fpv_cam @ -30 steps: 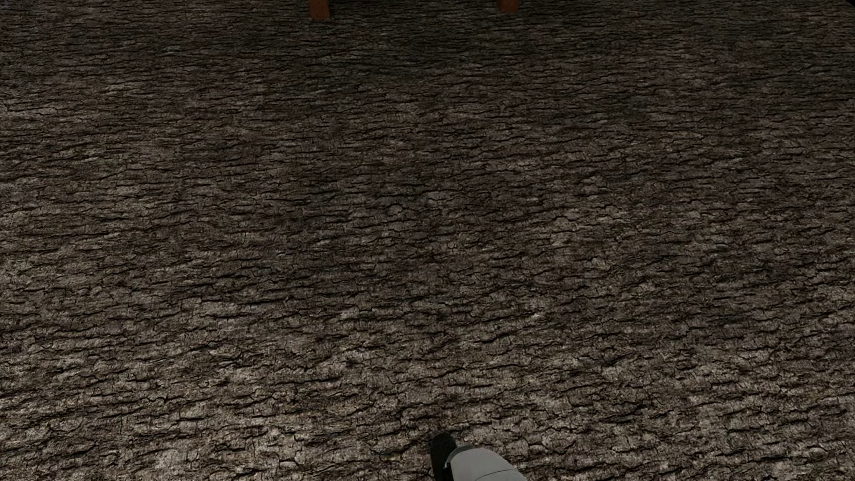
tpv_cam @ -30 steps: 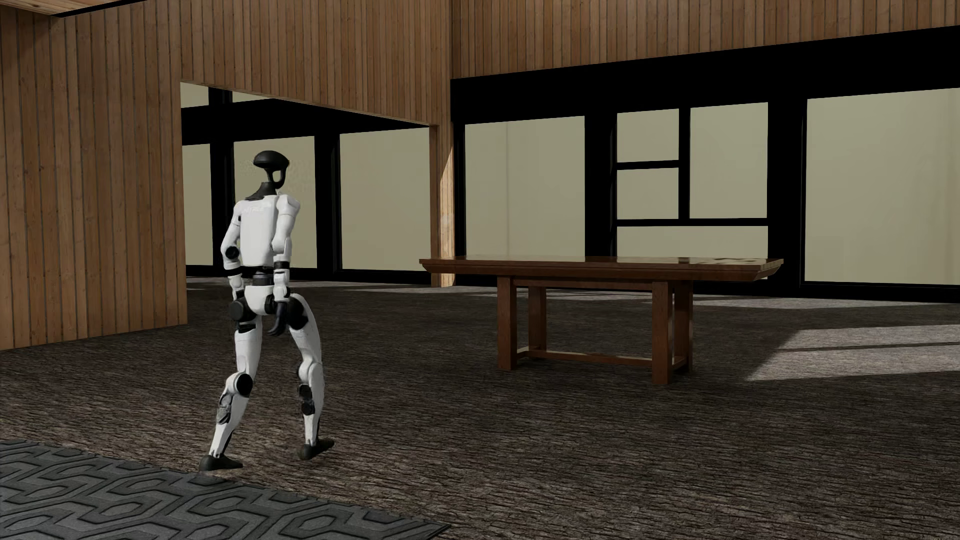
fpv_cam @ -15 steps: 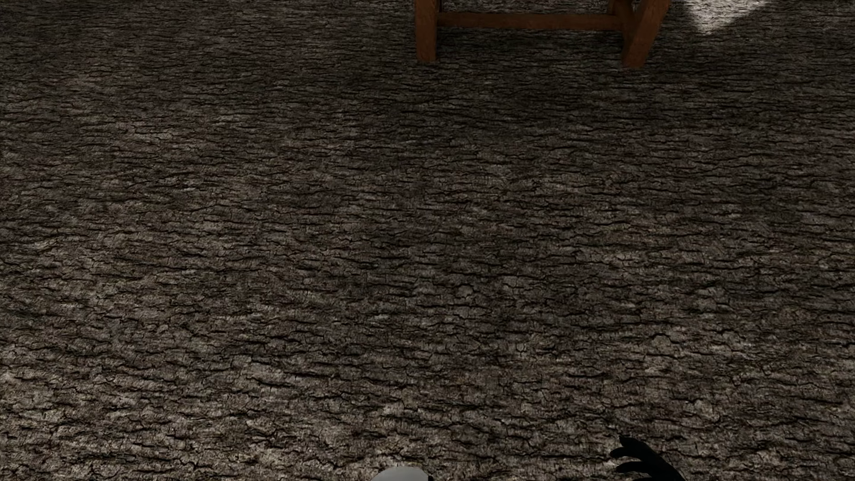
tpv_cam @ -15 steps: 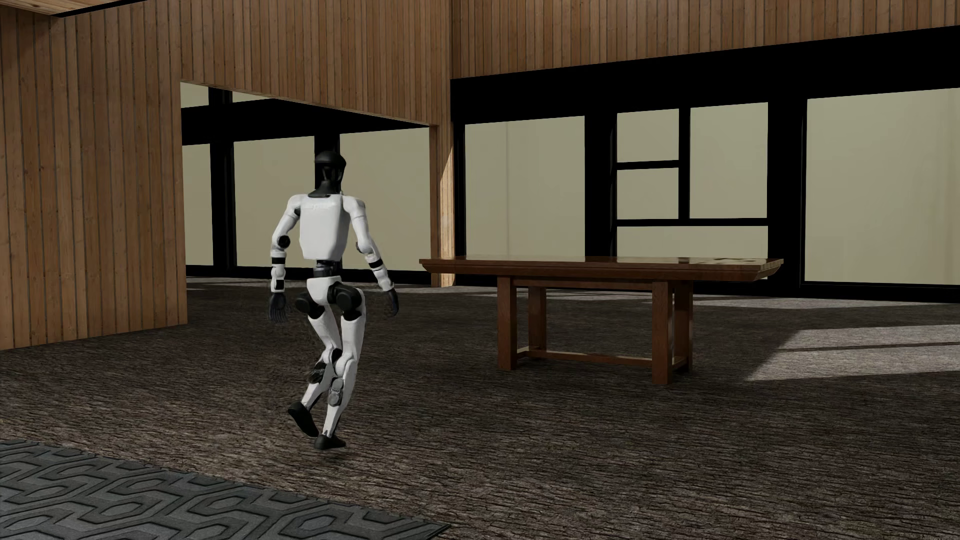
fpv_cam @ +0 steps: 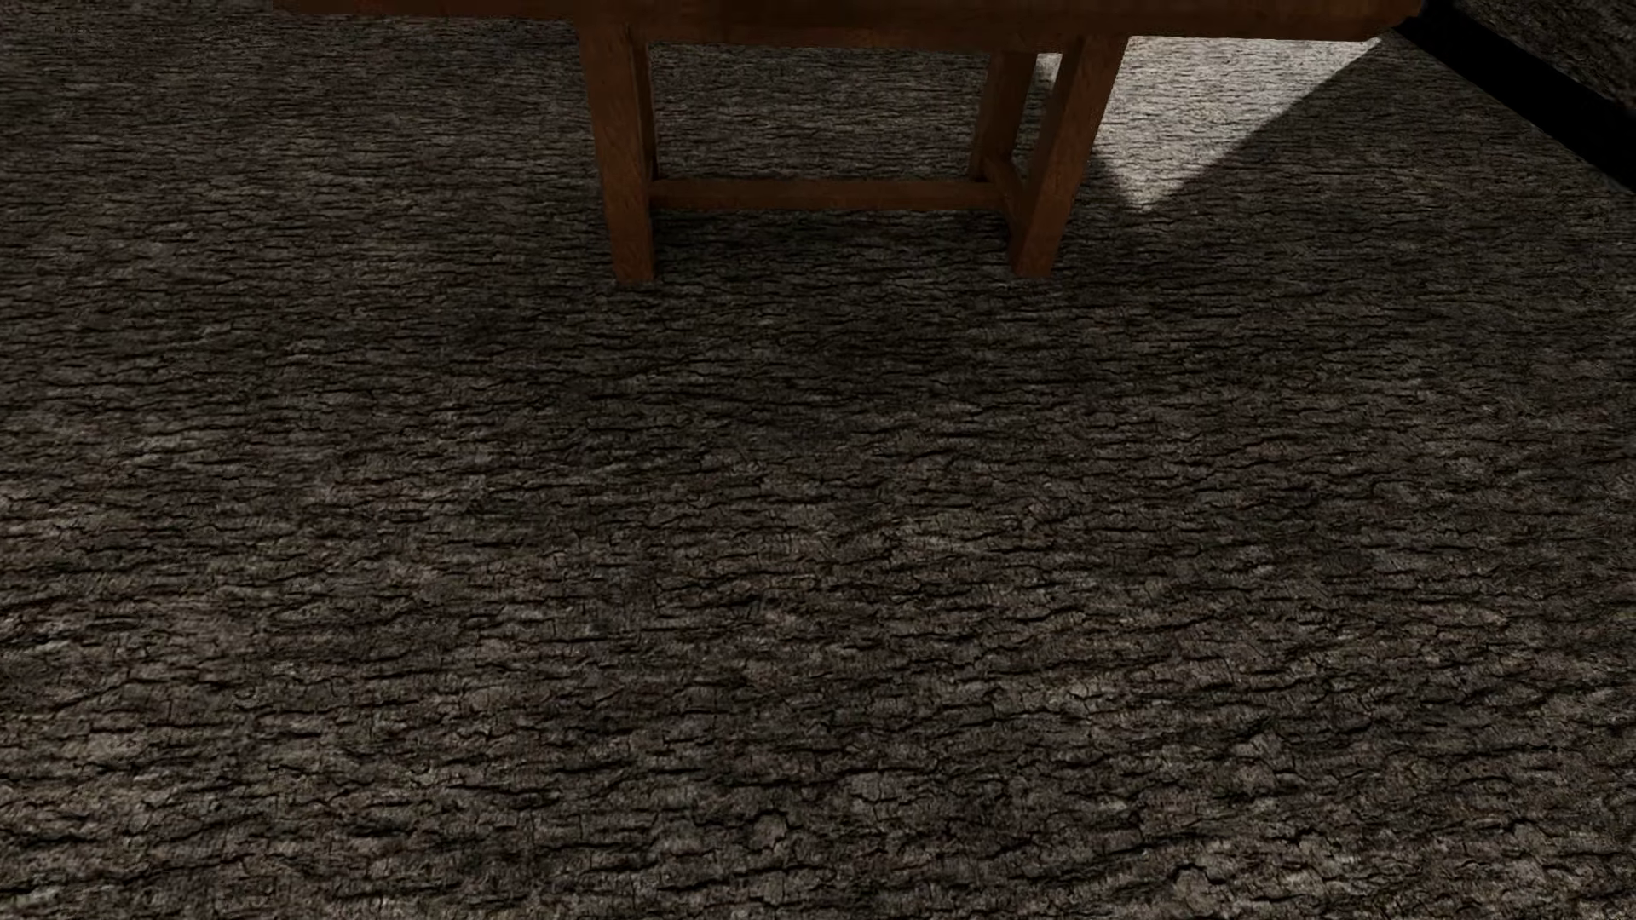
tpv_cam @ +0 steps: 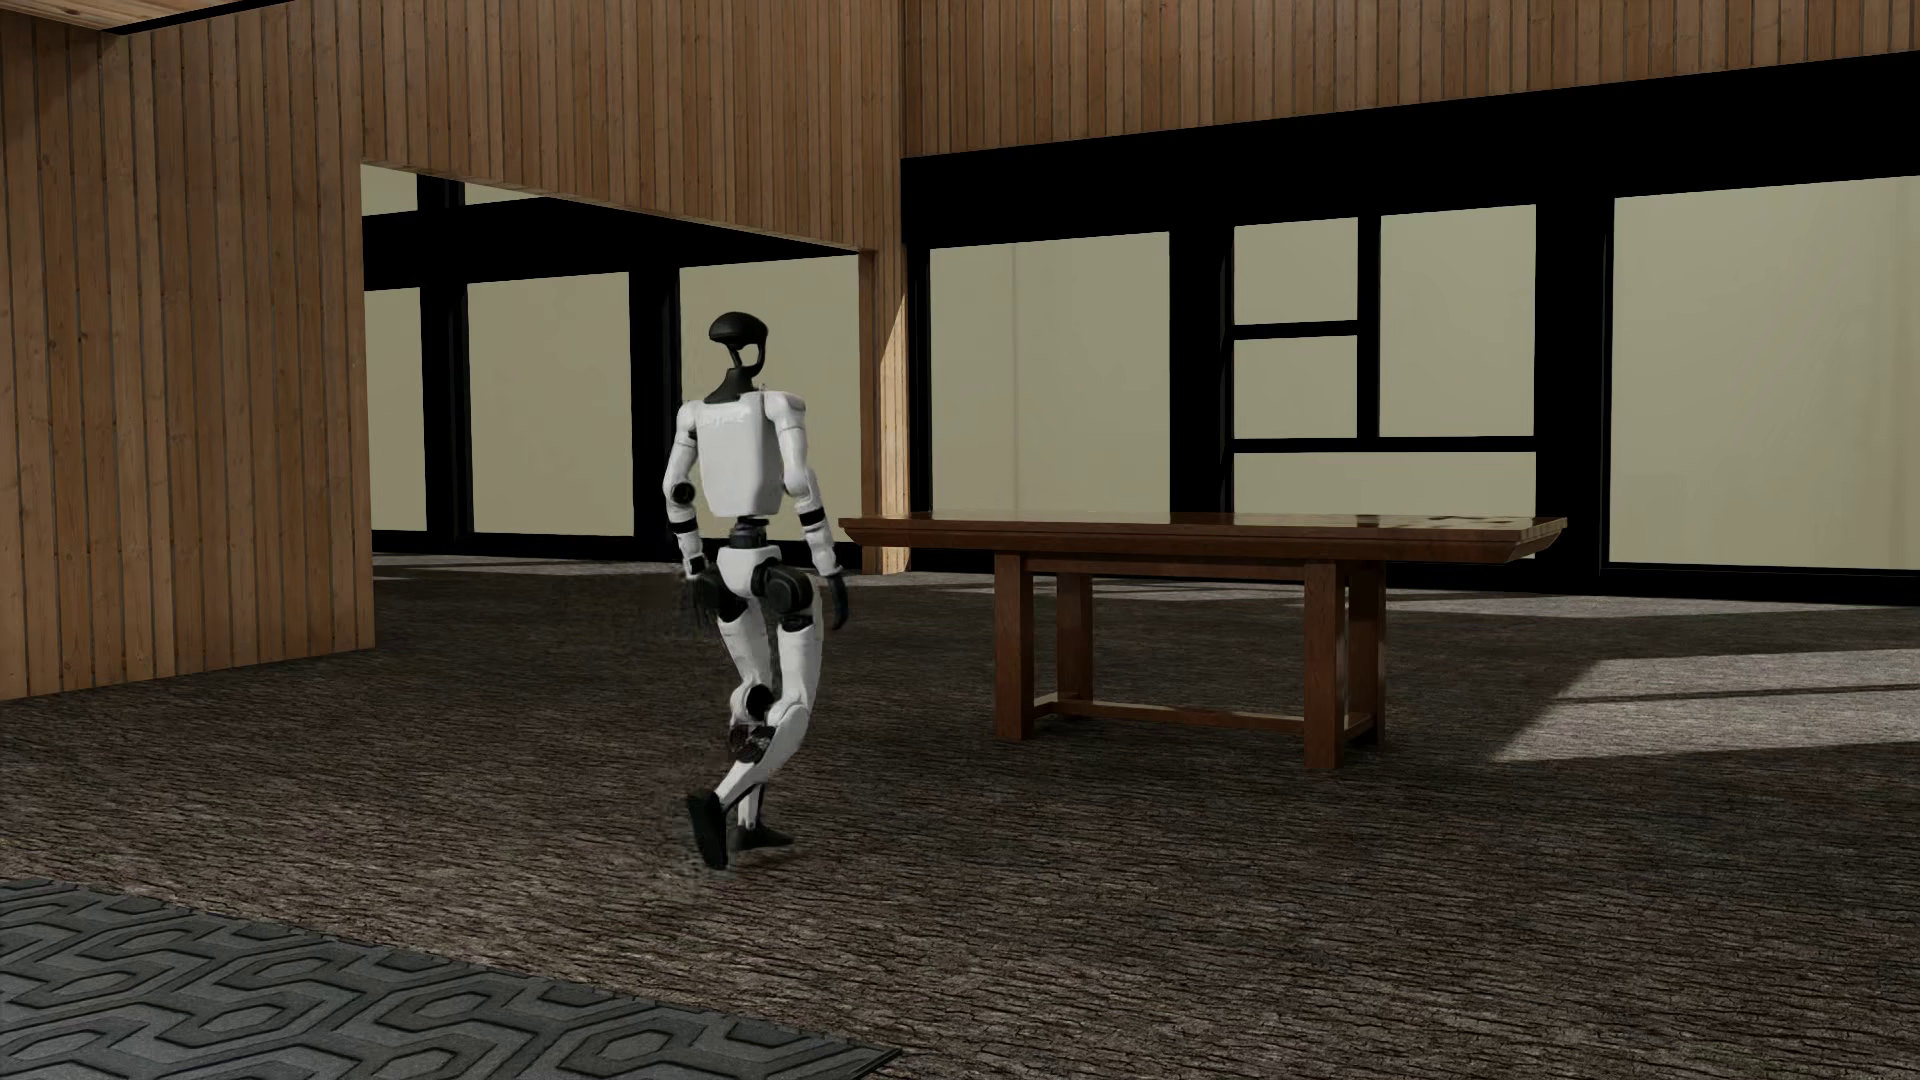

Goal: Move towards the table

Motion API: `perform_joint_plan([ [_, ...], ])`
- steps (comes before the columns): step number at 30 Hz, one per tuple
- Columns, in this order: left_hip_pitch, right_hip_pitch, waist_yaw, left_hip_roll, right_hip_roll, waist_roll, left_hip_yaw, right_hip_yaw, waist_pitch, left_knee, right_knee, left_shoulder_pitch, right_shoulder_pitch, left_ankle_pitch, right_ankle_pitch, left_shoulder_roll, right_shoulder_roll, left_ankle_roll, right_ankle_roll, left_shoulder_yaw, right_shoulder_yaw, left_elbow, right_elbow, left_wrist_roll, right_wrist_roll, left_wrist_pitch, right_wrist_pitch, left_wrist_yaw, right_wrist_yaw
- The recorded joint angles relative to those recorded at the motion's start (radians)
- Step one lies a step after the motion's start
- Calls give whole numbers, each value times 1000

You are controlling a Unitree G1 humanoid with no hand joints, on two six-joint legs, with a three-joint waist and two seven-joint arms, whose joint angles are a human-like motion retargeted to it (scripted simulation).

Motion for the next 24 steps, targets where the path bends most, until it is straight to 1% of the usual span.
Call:
perform_joint_plan([
  [2,95,-171,-43,-5,-14,-6,0,0,0,-19,181,-41,74,-77,-208,31,3,0,0,111,32,-112,64,0,0,0,0,0,0],
  [3,141,-246,-68,0,-9,-2,0,0,0,-28,203,-60,111,-113,-285,40,5,0,0,172,39,-158,87,0,0,0,0,0,0],
  [4,186,-311,-94,7,-1,3,0,0,0,-36,175,-76,148,-149,-329,44,6,0,0,232,48,-201,102,0,0,0,0,0,0],
  [6,263,-411,-141,24,17,16,0,0,-1,-49,-10,-104,207,-211,-342,41,6,0,0,330,78,-273,108,0,0,0,0,0,0],
  [8,334,-439,-181,41,20,28,0,0,4,-61,-300,-123,239,-253,-315,30,16,0,0,373,99,-326,112,0,0,0,0,0,0],
  [10,390,-418,-210,51,-4,20,0,0,4,-59,-564,-128,241,-280,-315,22,34,0,0,349,125,-363,120,0,0,0,0,0,0],
  [11,410,-408,-218,57,-17,16,0,0,2,-51,-640,-125,232,-285,-326,15,40,0,0,320,144,-368,120,0,0,0,0,0,0],
  [12,429,-401,-221,66,-27,16,0,0,0,-39,-659,-112,220,-281,-321,5,46,0,0,285,154,-365,115,0,0,0,0,0,0],
  [13,449,-398,-220,78,-29,23,0,0,-3,-25,-630,-89,205,-266,-274,-9,48,0,0,247,142,-351,106,0,0,0,0,0,0],
  [14,467,-394,-212,96,-24,40,0,0,-10,-5,-588,-55,189,-235,-184,-25,46,0,0,214,109,-324,92,0,0,0,0,0,0],
  [15,475,-388,-194,115,-5,64,0,0,-20,29,-552,-9,174,-180,-107,-42,41,0,0,185,63,-283,70,0,0,0,0,0,0],
  [16,468,-370,-168,134,19,90,0,0,-28,89,-521,42,160,-95,-84,-57,32,0,0,156,17,-226,37,0,0,0,0,0,0],
  [18,375,-285,-116,167,60,130,0,0,-31,314,-496,131,132,129,-146,-71,-1,0,0,79,-57,-69,-57,0,0,0,0,0,0],
  [19,292,-229,-97,183,81,147,0,0,-25,471,-503,164,112,189,-191,-68,-23,0,0,37,-88,8,-102,0,0,0,0,0,0],
  [20,199,-175,-78,192,102,162,0,0,-16,637,-514,193,85,185,-231,-61,-45,0,0,10,-121,71,-132,0,0,0,0,0,0],
  [21,106,-128,-52,190,119,170,0,0,-9,780,-524,221,51,148,-263,-52,-64,0,0,3,-155,122,-144,0,0,0,0,0,0],
  [22,22,-87,-17,181,129,172,0,0,-4,871,-532,249,12,114,-287,-42,-82,0,0,9,-186,160,-140,0,0,0,0,0,0],
  [23,-50,-48,20,171,135,173,0,0,0,897,-539,276,-26,95,-308,-30,-98,0,0,20,-213,182,-133,0,0,0,0,0,0],
  [24,-108,-8,55,163,140,175,0,0,4,858,-546,302,-59,90,-326,-20,-113,0,0,30,-237,191,-133,0,0,0,0,0,0],
])
